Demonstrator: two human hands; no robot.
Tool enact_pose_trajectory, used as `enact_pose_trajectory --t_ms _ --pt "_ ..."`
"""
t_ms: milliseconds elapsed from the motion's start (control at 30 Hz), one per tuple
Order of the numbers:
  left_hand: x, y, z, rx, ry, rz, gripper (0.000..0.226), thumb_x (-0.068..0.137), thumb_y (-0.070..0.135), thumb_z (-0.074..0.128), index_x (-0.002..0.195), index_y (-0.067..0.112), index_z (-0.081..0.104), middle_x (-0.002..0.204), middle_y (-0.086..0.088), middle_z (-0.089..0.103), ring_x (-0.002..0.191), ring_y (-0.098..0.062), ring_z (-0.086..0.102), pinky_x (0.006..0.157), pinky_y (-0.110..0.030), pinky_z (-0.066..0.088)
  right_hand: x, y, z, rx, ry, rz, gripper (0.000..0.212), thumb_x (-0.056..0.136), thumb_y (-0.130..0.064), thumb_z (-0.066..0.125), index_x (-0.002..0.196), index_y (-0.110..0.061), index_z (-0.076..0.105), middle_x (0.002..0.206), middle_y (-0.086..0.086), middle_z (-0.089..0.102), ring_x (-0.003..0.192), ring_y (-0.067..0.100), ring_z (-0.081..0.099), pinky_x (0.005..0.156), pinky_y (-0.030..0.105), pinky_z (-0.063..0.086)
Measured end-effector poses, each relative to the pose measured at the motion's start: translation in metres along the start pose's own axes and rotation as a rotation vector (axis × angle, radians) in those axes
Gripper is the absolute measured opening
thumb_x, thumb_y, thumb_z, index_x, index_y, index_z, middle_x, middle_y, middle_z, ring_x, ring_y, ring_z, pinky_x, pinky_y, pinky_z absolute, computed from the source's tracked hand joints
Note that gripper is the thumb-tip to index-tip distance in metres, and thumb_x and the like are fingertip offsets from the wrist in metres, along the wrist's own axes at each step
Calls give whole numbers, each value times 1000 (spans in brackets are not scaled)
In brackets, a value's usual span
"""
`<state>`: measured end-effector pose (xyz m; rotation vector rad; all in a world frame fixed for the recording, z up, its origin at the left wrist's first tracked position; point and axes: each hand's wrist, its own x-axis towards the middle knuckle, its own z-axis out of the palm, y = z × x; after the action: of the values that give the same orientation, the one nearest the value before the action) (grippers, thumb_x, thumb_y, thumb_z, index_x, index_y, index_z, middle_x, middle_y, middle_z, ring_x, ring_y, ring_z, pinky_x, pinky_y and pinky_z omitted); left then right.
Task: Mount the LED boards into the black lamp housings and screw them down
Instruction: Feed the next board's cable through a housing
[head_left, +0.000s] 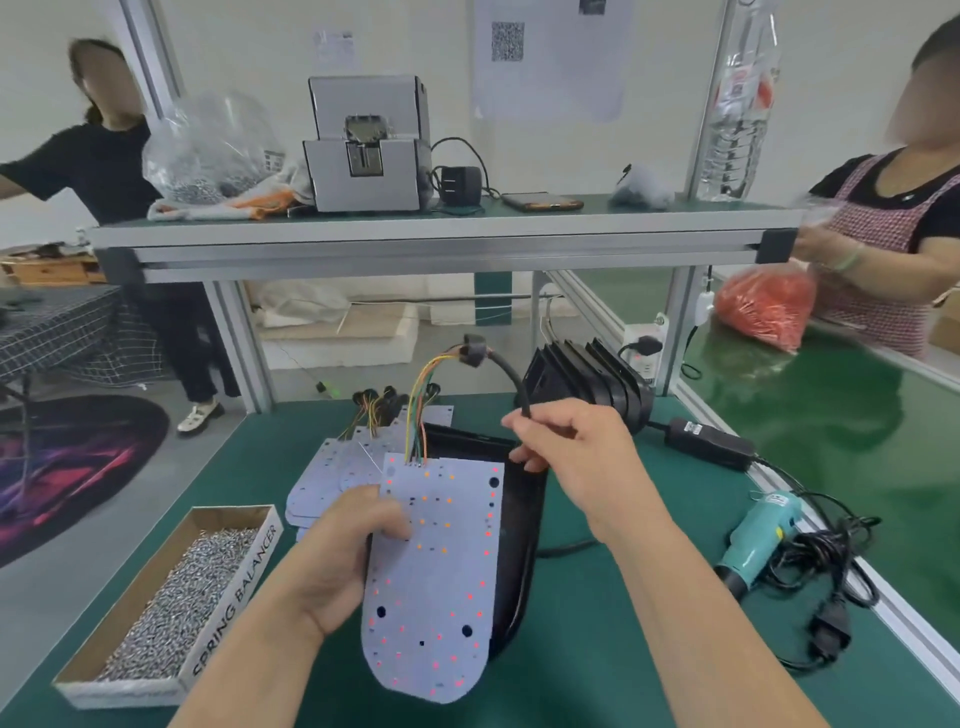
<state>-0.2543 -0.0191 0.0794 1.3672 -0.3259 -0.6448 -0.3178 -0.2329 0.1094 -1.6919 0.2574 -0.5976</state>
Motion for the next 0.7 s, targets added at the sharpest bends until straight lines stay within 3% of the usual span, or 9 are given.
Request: enact_pose_trajectory --t_ms 67,200,267,333,400,467,567,633,700 --pt "0 -1 0 -41 -21 0 57 42 12 68 93 -13 65 89 -25 64 75 -32 63 67 -35 52 -2 1 -2 -114 -38 -5 19 87 0 70 83 -17 76 64 -5 69 61 10 67 56 19 48" --pt "4 -3 6 -63 -38 -3 38 56 6 64 92 -6 71 94 -25 69 78 -32 67 71 -37 55 -5 5 -4 -904 -114 -211 26 85 -5 59 73 -28 63 85 -7 56 85 20 57 69 31 44" --pt "6 -1 9 -32 -42 0 44 55 7 65 95 -8 69 96 -25 69 80 -32 67 73 -37 55 -7 6 -3 -853 -128 -226 26 84 0 55 83 -24 65 90 -5 48 80 13 51 68 24 37" --pt "7 0 8 14 -44 4 45 51 9 65 93 -7 67 91 -24 67 76 -30 66 70 -35 54 -8 -3 -12 -592 -107 -188 33 82 3 56 92 -28 60 88 -6 52 68 4 49 62 14 37" --pt "7 1 5 66 -73 -1 29 58 8 58 81 -1 73 86 -20 70 73 -28 68 64 -29 55 -10 -20 -26 -350 -124 -208 40 83 -1 60 103 -35 57 78 -6 56 61 4 47 59 15 40" --pt "6 1 3 110 -110 -16 29 62 7 55 81 4 77 89 -18 73 76 -28 70 64 -29 56 -13 -43 -35 -167 -219 -313 37 85 -18 64 117 -38 61 87 -11 65 66 9 46 63 20 42" --pt "8 -2 5 152 -139 -34 33 64 6 56 90 0 75 97 -21 73 83 -32 71 68 -32 57 -17 -71 -28 -309 -286 -547 37 89 -43 66 126 -39 67 107 -13 68 63 6 42 65 17 40" --pt "8 -2 8 172 -170 -37 32 65 6 56 89 0 75 95 -21 74 82 -32 72 68 -32 57 -17 -81 -17 -506 -257 -671 25 95 -33 66 117 -26 76 91 -7 68 66 5 52 69 20 43" --pt "5 1 10 155 -208 -17 24 66 5 54 77 3 75 81 -14 73 70 -27 70 61 -26 54 -16 -83 -14 -561 -254 -669 17 98 -21 66 104 -13 80 84 3 69 78 12 62 76 35 48"
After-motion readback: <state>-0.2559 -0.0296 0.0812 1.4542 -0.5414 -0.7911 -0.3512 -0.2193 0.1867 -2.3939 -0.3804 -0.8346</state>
